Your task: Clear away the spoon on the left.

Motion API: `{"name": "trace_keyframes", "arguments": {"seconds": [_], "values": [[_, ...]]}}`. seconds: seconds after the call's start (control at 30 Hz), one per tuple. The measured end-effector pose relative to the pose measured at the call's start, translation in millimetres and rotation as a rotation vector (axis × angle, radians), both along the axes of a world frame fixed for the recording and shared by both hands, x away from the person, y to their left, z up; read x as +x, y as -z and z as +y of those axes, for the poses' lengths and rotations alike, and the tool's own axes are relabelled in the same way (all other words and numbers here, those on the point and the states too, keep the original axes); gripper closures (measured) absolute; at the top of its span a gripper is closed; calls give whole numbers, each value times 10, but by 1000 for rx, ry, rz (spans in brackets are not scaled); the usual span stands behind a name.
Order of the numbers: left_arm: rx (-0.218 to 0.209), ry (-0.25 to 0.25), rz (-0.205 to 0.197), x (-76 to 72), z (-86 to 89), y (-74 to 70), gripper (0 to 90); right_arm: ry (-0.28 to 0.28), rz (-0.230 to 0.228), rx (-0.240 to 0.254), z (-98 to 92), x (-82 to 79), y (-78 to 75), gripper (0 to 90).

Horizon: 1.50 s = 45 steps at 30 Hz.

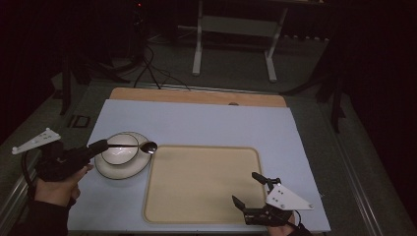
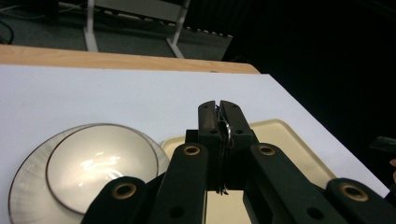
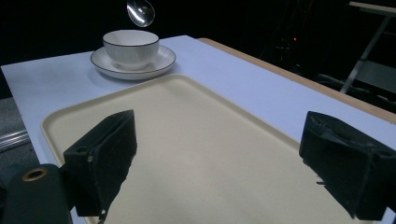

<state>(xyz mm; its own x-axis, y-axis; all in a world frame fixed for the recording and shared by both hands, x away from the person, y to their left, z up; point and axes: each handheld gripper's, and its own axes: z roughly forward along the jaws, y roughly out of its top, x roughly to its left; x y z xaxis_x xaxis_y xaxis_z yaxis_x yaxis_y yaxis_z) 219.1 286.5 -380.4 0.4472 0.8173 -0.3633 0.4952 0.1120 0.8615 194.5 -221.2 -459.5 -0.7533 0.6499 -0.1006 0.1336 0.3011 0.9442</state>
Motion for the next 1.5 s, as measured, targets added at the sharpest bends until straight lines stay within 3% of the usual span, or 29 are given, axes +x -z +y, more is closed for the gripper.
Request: {"name": "trace_keyframes", "arguments": {"seconds": [0.17, 0.47, 0.77, 1.07, 1.27, 1.5], "values": [[10, 37, 9, 48, -66, -13, 892, 1, 3, 0, -3, 5, 3, 112], [42, 149, 37, 182, -236, 30, 891, 5, 8, 1, -5, 18, 10, 112], [101, 266, 42, 262, -410, -23, 890, 6, 14, 1, 1, 27, 19, 112], [129, 329, 57, 327, -526, -38, 889, 8, 13, -1, 5, 27, 19, 112], [187, 371, 83, 374, -625, -30, 889, 9, 12, -2, 1, 28, 19, 113], [220, 441, 106, 403, -760, -21, 889, 8, 8, -4, -3, 28, 18, 112]]}}
